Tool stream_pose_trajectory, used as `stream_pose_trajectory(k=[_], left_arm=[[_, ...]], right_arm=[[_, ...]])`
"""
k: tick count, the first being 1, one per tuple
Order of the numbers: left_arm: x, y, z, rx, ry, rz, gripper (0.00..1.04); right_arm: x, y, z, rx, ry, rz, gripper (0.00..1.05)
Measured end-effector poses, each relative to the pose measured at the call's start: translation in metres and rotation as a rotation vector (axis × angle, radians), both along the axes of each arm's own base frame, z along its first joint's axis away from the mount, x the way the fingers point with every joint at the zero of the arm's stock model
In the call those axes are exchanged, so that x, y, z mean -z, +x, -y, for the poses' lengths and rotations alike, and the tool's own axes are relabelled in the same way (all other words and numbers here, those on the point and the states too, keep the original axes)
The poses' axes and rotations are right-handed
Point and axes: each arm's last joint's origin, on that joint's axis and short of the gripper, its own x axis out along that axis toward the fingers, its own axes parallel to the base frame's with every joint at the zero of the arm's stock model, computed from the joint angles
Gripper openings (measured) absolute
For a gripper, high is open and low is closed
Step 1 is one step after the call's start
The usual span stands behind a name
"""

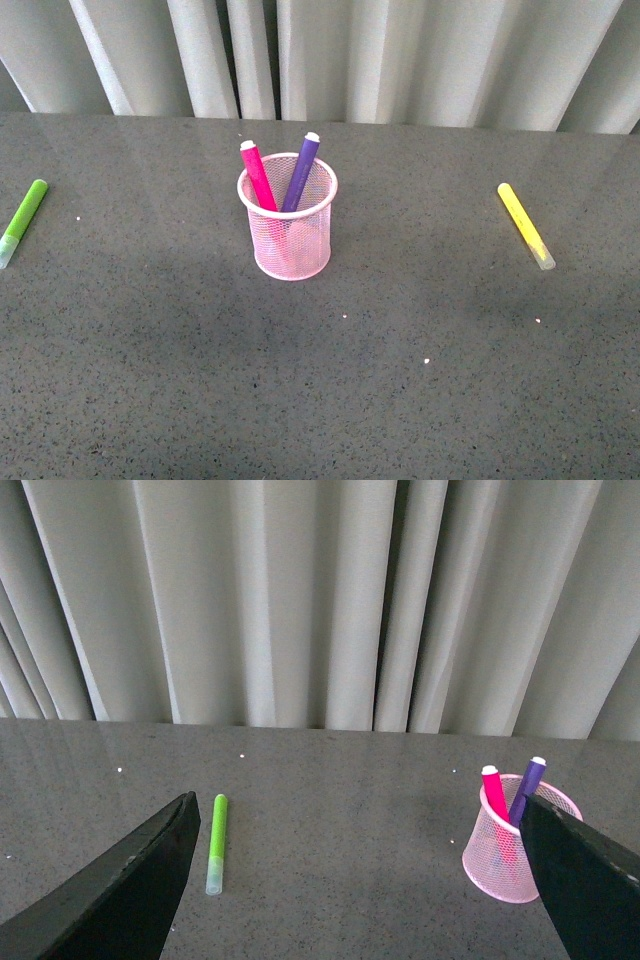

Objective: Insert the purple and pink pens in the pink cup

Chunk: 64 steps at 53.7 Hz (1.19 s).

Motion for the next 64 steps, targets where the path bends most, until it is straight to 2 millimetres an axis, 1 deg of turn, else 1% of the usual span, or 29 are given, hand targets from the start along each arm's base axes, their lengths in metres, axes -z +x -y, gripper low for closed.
stream_pose_trajectory(k=[35,40,43,57,59,64], left_arm=[[0.000,0.000,0.000,0.000,0.000,0.000,0.98],[0.000,0.000,0.000,0.000,0.000,0.000,0.98],[0.000,0.000,0.000,0.000,0.000,0.000,0.98],[0.000,0.000,0.000,0.000,0.000,0.000,0.98],[0.000,0.000,0.000,0.000,0.000,0.000,0.98],[0.000,0.000,0.000,0.000,0.000,0.000,0.98]], right_arm=[[0.000,-0.014,0.000,0.000,0.000,0.003,0.03],[0.005,-0.022,0.000,0.000,0.000,-0.034,0.03],[0.003,-0.025,0.000,0.000,0.000,-0.002,0.03],[0.003,-0.025,0.000,0.000,0.000,-0.003,0.03],[0.003,-0.025,0.000,0.000,0.000,-0.003,0.06],[0.003,-0.025,0.000,0.000,0.001,-0.003,0.21]])
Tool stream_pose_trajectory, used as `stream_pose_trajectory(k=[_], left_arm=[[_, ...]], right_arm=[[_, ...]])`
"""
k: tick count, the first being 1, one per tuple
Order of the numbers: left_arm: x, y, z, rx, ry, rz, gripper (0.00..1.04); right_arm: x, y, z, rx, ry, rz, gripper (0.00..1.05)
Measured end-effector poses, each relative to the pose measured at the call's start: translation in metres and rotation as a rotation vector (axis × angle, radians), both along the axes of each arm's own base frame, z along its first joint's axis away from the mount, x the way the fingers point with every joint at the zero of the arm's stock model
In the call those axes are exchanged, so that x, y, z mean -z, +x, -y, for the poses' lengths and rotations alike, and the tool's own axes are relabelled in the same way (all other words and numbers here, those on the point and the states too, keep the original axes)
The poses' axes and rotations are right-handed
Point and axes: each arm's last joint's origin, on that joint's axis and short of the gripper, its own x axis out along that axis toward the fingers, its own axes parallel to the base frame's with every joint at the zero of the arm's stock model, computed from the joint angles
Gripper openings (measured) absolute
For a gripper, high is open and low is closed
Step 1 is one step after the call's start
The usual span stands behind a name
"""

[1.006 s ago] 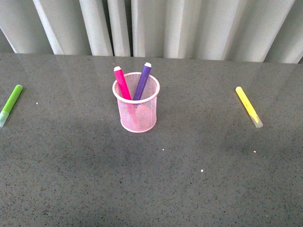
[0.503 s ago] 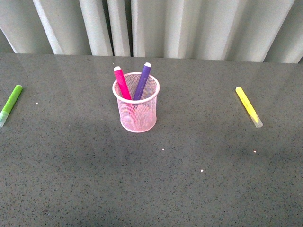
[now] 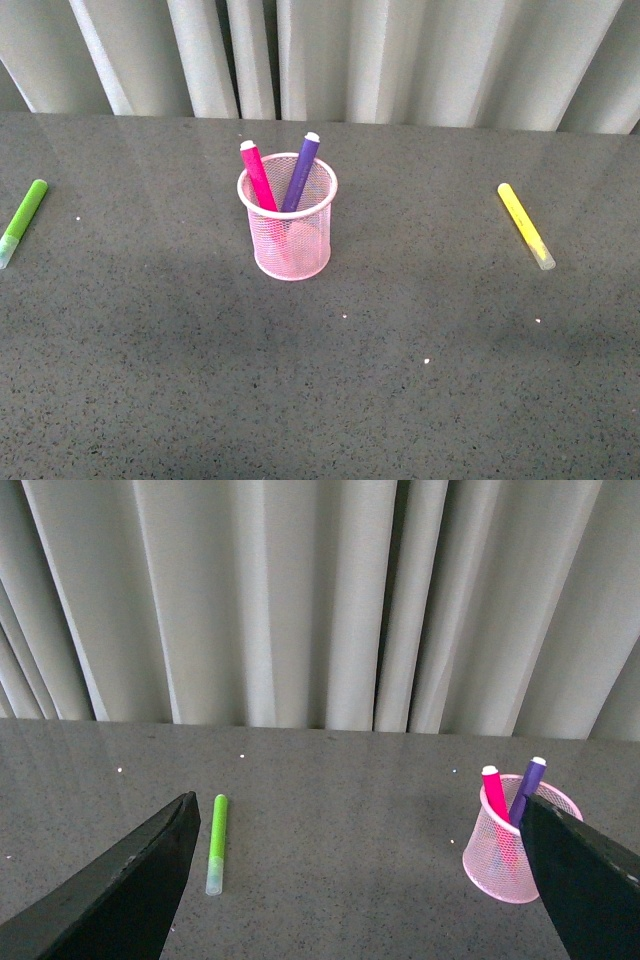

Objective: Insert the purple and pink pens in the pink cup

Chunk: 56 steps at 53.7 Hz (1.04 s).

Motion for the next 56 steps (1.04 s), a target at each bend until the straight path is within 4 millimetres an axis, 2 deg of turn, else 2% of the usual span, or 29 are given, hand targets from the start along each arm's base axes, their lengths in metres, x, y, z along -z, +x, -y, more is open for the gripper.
stream_pose_trajectory(k=[27,30,56], left_arm=[[0.0000,0.0000,0.0000,0.000,0.000,0.000,0.98],[0.0000,0.0000,0.0000,0.000,0.000,0.000,0.98],[0.0000,0.0000,0.0000,0.000,0.000,0.000,0.98]], right_arm=[[0.0000,0.0000,0.0000,0.000,0.001,0.000,0.99],[0.0000,0.0000,0.0000,0.000,0.001,0.000,0.97],[0.0000,0.0000,0.0000,0.000,0.001,0.000,0.98]])
